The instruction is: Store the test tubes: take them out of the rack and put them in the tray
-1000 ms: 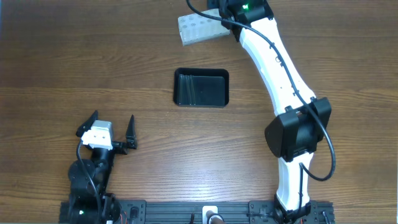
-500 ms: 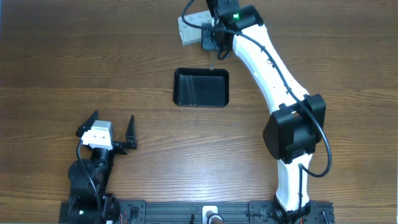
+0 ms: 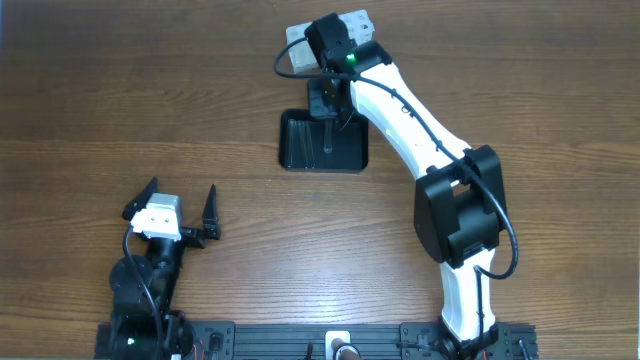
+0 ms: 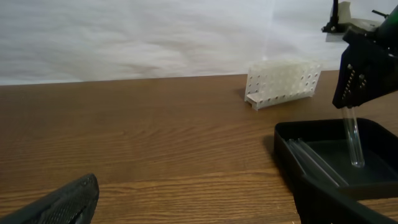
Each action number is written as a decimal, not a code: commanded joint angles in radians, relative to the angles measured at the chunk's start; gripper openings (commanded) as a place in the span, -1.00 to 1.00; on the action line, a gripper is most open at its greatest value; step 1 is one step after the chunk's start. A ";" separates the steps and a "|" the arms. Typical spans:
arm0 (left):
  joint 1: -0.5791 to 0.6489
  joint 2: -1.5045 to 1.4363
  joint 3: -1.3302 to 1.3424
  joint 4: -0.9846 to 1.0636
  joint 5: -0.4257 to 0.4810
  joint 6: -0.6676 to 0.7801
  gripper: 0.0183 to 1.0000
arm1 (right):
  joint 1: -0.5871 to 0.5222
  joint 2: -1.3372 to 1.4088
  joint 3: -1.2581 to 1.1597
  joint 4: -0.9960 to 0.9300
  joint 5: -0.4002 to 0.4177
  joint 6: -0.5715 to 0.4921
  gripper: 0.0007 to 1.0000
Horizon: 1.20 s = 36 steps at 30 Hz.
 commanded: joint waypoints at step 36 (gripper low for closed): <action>0.008 -0.006 -0.005 -0.002 0.010 0.011 0.98 | -0.040 -0.504 -0.148 0.065 0.116 -0.193 0.64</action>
